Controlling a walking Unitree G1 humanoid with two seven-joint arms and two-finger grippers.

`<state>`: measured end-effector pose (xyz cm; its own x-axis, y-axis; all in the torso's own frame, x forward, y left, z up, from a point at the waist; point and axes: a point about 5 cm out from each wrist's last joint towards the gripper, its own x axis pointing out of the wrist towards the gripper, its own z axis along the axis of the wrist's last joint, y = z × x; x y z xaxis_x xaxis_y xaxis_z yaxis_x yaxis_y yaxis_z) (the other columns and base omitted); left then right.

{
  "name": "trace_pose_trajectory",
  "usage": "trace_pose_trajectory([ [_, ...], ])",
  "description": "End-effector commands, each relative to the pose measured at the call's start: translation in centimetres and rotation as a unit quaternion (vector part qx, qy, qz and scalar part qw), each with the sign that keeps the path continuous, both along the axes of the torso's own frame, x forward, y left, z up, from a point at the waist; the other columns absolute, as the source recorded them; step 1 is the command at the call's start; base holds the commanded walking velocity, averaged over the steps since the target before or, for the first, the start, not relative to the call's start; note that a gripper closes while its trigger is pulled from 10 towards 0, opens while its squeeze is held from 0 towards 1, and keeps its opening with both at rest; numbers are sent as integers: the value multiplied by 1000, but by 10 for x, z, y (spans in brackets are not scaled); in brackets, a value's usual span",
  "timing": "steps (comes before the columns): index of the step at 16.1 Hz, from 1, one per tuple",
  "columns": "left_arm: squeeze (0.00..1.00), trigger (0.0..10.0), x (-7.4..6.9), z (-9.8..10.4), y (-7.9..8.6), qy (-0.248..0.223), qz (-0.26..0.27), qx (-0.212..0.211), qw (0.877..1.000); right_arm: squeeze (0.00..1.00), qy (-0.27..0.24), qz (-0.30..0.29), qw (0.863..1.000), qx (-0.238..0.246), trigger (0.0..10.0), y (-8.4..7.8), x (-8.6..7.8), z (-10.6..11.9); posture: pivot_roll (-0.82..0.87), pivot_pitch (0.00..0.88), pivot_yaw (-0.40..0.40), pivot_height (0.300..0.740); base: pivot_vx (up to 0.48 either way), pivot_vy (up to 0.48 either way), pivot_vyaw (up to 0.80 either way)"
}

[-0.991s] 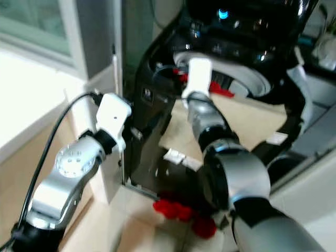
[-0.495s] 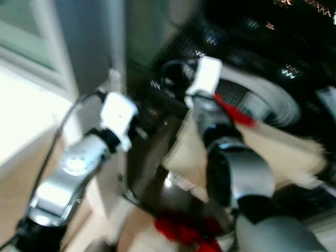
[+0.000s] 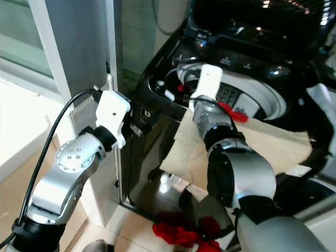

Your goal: Clothes washing

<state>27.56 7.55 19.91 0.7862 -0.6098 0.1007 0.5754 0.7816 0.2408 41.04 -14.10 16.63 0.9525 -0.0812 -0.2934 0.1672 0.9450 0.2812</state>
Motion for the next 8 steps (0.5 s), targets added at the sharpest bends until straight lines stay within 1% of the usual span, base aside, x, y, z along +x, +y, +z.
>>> trace_pose_trajectory([
  [1,0,10000,-1,8,-2,-12,-3,-6,1000,376,-20,-46,999,14,10000,-20,6,21,62,0,-145,740,0,0,0],
  [3,0,10000,-2,7,-5,-13,-1,-5,1000,376,-67,-28,997,14,10000,-20,11,43,60,0,-159,740,0,0,0],
  [5,0,10000,0,4,-2,-20,23,11,999,373,-153,12,988,-21,10000,-19,15,74,62,0,-175,740,0,0,0],
  [6,0,10000,1,2,0,-19,39,12,999,369,-181,26,982,-53,10000,-22,15,81,57,0,-181,740,0,0,0],
  [7,0,10000,2,1,0,-19,44,12,999,373,-189,32,979,-65,10000,-23,14,80,54,0,-183,740,0,0,0],
  [8,0,10000,2,0,-1,-20,46,13,999,373,-176,41,981,-72,10000,-24,12,70,42,0,-183,740,0,0,0],
])
